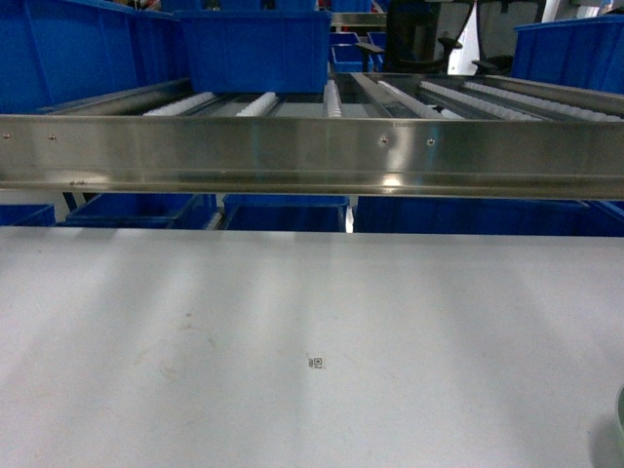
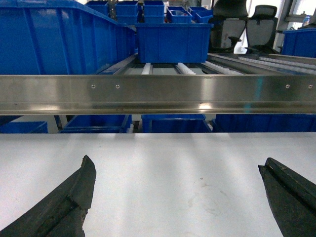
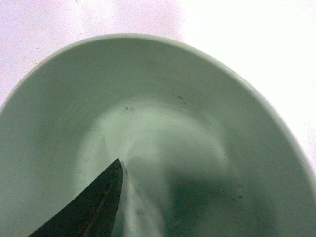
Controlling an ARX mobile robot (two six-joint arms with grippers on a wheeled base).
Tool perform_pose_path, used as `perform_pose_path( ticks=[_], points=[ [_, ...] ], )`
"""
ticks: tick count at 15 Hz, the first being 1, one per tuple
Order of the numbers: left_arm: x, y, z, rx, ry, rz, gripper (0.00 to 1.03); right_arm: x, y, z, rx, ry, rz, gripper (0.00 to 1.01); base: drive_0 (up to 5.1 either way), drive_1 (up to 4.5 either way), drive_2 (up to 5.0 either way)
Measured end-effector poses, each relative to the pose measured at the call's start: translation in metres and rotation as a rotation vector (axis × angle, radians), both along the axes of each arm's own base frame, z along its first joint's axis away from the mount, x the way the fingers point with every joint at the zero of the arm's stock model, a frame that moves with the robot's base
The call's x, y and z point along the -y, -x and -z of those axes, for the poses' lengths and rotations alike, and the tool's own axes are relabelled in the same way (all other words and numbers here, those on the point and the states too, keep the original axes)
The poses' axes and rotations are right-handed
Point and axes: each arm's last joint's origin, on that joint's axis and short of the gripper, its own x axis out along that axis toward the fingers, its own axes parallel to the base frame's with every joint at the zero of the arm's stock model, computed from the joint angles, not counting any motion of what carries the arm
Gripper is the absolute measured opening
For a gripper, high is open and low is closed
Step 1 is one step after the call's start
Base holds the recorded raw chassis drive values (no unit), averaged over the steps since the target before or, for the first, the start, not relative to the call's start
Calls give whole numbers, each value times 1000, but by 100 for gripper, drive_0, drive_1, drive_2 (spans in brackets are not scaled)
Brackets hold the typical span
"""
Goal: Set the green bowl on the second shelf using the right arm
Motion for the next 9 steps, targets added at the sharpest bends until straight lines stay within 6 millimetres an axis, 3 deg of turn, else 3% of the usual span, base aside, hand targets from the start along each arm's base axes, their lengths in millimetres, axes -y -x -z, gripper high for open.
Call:
perform_pose_path(
  ticks=[6, 7, 9],
  points=[
    [0, 0, 0, 0, 0, 0, 98, -1, 2, 2, -15, -22, 9, 9, 0, 0, 0],
    [0, 0, 0, 0, 0, 0, 98, -1, 5, -5, 38, 9, 8, 3, 0, 0, 0],
    [0, 0, 0, 0, 0, 0, 98, -11, 22, -56, 216, 80, -89, 3, 0, 0, 0]
  ],
)
